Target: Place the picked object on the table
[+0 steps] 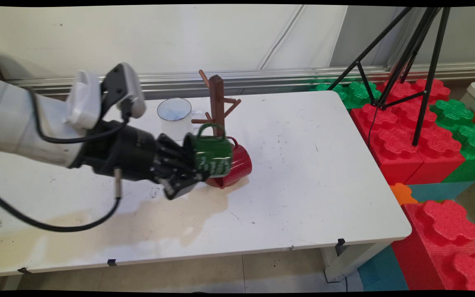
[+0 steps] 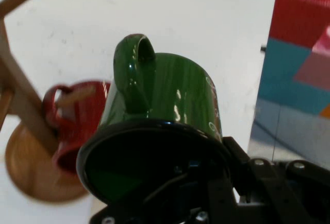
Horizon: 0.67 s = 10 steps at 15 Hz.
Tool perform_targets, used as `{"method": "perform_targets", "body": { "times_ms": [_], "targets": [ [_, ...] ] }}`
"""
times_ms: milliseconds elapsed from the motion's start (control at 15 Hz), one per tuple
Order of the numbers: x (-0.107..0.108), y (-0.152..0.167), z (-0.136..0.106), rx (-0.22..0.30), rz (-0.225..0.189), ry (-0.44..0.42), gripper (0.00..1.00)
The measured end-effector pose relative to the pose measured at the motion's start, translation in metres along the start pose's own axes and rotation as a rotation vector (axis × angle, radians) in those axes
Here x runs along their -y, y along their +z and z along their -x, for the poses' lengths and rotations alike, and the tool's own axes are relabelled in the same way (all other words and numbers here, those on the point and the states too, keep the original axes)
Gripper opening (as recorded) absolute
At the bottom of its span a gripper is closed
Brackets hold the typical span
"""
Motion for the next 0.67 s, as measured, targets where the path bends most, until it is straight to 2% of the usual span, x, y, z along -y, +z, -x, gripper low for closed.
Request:
{"method": "perform_targets", "body": {
  "times_ms": [333,667],
  "targets": [
    [0.007,-0.022,0.013,0.100,-0.026,0.017,0.00],
    [0.023,-0.035,0.019,0.200,-0.078,0.071,0.00]
  ]
}}
